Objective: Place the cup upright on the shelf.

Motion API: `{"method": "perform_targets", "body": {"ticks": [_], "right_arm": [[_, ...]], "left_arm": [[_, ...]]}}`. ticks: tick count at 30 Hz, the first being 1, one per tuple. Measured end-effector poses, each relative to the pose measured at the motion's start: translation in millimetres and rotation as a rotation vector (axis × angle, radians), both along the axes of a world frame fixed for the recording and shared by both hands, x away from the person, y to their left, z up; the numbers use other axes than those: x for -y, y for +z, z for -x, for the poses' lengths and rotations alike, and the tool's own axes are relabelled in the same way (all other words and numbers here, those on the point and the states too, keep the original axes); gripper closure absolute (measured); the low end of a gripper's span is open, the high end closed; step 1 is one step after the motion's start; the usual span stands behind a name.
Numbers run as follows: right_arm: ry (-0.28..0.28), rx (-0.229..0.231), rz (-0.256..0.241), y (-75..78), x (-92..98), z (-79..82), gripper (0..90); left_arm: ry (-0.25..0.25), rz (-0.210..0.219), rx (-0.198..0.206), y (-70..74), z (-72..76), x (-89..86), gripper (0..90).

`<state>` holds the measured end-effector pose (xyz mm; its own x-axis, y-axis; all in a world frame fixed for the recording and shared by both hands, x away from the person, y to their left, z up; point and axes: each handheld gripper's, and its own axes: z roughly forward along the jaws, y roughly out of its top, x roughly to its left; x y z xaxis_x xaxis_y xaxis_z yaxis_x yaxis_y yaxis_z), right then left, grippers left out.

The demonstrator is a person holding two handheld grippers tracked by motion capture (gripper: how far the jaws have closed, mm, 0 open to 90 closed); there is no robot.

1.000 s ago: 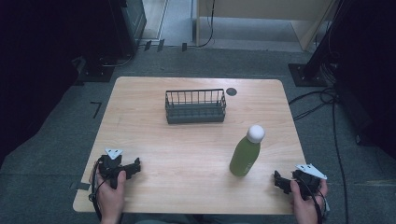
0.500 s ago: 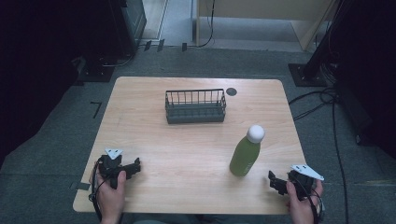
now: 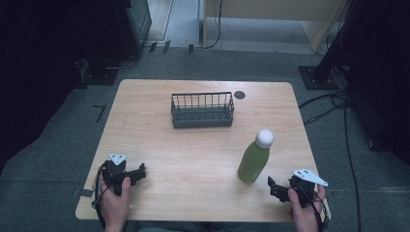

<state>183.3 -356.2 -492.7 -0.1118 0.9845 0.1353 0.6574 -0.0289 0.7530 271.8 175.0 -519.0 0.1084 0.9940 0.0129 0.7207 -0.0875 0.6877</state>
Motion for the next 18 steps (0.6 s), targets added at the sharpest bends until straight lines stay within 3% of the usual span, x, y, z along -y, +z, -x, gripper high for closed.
{"method": "perform_targets", "body": {"ticks": [12,18], "right_arm": [[0.106,0.019,-0.018,13.1,-25.8,1.1,1.5],[0.131,0.030,-0.025,16.3,-39.0,-0.7,1.6]], "left_arm": [[0.000,0.000,0.000,0.0,0.0,0.0,0.0],[0.000,0.001,0.000,0.0,0.0,0.0,0.0]]}}
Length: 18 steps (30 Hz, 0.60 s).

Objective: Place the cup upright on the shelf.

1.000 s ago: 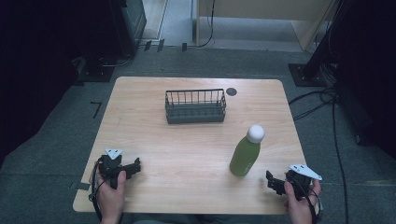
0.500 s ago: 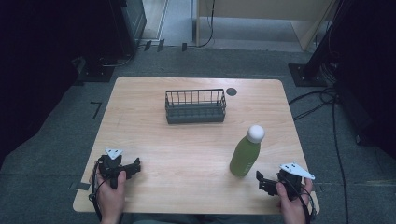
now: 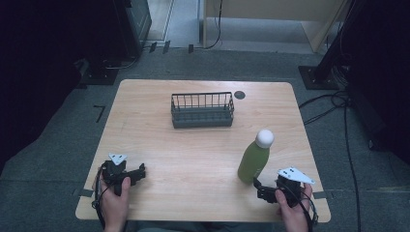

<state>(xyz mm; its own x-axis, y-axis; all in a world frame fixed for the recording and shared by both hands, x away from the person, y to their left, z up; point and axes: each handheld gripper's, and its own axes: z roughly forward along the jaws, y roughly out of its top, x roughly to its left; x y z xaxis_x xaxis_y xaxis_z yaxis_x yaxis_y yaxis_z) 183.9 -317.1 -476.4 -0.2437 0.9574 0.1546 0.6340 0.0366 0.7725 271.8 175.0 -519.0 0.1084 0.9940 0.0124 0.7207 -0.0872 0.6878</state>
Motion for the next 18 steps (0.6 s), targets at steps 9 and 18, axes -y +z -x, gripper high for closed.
{"method": "perform_targets", "body": {"ticks": [9,18], "right_arm": [[0.012,0.059,-0.009,6.9,-16.4,-4.9,5.8],[0.012,0.103,-0.016,13.9,-29.4,-13.7,8.9]], "left_arm": [[0.002,0.002,0.001,0.0,-0.1,0.2,0.0],[0.001,0.001,0.001,0.1,-0.1,0.1,0.0]]}}
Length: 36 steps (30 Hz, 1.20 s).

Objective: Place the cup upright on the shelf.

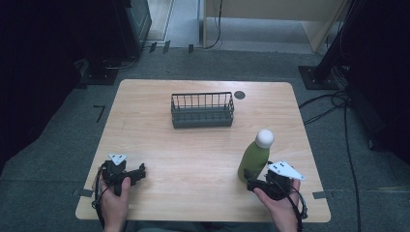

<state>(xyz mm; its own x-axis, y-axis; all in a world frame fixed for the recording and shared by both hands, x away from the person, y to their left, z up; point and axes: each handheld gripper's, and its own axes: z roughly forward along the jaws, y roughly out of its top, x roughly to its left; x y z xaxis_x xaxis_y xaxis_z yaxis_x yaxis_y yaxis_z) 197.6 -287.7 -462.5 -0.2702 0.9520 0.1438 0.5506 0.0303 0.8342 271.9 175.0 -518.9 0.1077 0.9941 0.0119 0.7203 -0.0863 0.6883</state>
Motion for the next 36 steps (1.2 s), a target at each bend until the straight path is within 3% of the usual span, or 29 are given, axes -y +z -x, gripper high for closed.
{"method": "perform_targets", "body": {"ticks": [16,30,31,36], "right_arm": [[-0.020,0.068,-0.040,11.1,-10.0,-13.2,15.0],[-0.013,0.098,-0.004,16.7,-13.0,-16.7,18.5],[0.005,0.109,0.020,17.2,-13.0,-16.6,19.3],[0.048,0.117,0.038,17.6,-10.6,-17.3,20.0]], "left_arm": [[0.000,0.000,0.001,-0.1,0.0,0.1,0.0],[0.000,0.000,0.001,-0.1,0.0,0.0,0.0],[0.001,0.001,0.001,-0.1,0.0,0.1,0.0],[0.001,0.001,0.000,-0.1,0.0,0.1,0.0]]}}
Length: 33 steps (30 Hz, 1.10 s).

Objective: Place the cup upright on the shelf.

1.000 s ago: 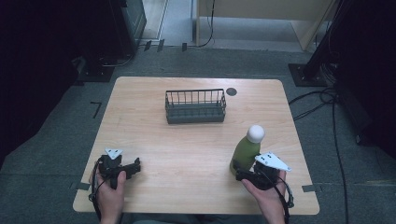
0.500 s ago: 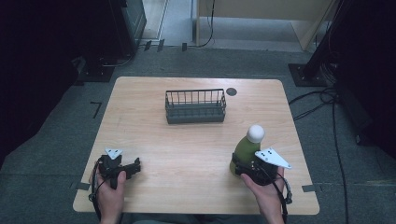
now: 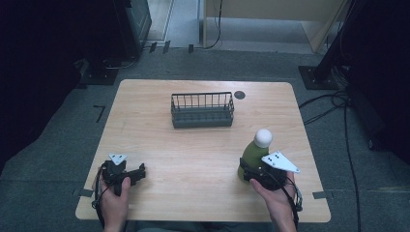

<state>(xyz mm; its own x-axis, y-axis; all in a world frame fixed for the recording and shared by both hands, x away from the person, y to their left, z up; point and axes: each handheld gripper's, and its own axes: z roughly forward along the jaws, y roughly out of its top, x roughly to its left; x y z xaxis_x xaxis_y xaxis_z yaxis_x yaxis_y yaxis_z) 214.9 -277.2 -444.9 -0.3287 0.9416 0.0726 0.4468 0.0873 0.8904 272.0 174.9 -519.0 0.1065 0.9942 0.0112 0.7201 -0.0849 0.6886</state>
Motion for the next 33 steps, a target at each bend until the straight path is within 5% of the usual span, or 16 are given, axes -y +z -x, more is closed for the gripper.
{"method": "perform_targets", "body": {"ticks": [16,33], "right_arm": [[-0.002,0.015,-0.016,9.7,-4.6,-3.5,20.4],[0.007,0.008,-0.024,25.6,-15.7,-28.7,20.5]], "left_arm": [[0.000,0.000,0.000,0.0,0.0,0.0,0.0],[0.000,0.000,0.001,0.0,0.0,0.0,0.0]]}}
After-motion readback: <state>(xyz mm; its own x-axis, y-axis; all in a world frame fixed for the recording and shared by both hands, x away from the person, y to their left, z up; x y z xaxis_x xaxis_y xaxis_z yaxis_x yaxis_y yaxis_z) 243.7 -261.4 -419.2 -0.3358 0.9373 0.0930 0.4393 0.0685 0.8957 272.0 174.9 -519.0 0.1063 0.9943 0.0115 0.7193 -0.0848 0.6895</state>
